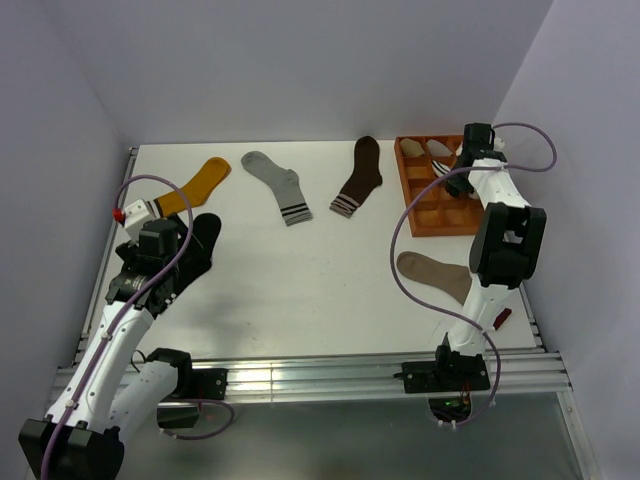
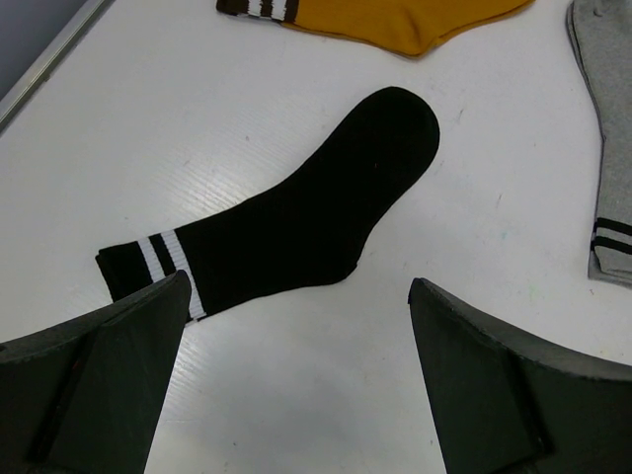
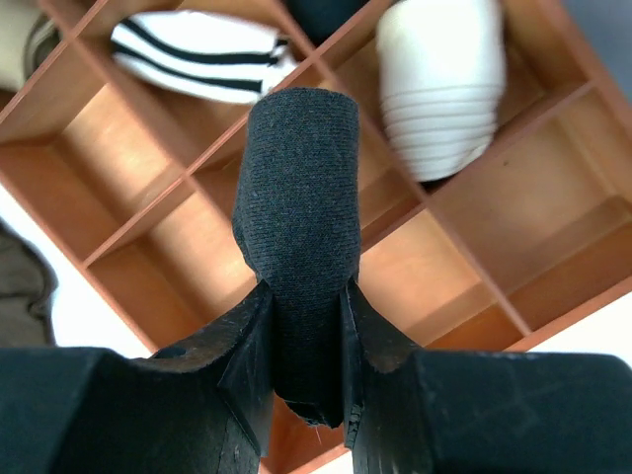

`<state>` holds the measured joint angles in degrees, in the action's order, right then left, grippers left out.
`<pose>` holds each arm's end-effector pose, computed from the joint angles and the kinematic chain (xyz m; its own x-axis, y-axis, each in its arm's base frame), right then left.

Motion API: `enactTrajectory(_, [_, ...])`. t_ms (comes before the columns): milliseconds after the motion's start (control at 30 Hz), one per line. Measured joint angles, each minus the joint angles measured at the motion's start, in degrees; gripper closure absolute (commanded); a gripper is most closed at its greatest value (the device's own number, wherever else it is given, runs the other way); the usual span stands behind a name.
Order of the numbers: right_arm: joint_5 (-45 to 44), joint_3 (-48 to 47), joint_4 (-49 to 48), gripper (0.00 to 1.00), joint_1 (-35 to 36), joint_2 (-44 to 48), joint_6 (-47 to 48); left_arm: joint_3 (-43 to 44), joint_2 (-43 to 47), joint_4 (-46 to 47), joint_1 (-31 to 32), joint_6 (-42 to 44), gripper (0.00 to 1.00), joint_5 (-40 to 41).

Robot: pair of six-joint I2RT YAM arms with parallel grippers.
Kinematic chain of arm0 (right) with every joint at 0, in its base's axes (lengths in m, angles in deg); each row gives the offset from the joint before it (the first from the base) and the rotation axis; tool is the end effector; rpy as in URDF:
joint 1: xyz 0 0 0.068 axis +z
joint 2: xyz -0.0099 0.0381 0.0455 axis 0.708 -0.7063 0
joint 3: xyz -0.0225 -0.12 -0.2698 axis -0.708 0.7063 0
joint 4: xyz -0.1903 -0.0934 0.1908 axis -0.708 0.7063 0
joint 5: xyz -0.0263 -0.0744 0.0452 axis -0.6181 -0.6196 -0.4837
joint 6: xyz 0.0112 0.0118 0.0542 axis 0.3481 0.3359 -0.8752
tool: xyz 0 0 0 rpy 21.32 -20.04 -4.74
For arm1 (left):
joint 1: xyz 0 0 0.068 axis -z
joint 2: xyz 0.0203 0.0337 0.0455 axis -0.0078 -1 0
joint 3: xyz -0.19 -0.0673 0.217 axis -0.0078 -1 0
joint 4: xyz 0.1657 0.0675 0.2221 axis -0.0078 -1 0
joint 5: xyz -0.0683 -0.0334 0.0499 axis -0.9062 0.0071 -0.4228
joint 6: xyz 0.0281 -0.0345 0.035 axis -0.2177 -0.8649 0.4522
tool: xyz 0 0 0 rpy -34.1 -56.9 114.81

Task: Roll the socks
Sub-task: Place the sock in the storage box.

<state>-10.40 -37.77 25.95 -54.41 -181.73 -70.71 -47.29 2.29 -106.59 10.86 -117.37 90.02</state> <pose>0.4671 -0.0837 0.2560 -0.5837 0.5155 -0.6273 0.5639 0.8132 0.1436 0.1832 -0.0166 0.2985 -0.3453 -0.4453 -0.8261 -0.5218 0.8228 -0.2254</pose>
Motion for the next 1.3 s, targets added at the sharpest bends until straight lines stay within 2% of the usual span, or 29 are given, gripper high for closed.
enactTrajectory(433, [-7.2,-1.0,1.1,1.00,-0.4,-2.2,0.0,0.0,0.0,0.0,0.0,0.0,0.02,0.3])
enactTrajectory(633, [-8.2,-6.1,3.0,1.00,-0.4,-6.8,0.4,0.0,0.0,0.0,0.0,0.0,0.02,0.3])
enactTrajectory(1300, [-0.6,-9.3,2.8,1.00,-0.2,-11.8,1.0,0.0,-0.2,0.0,0.1,0.0,0.02,0.3])
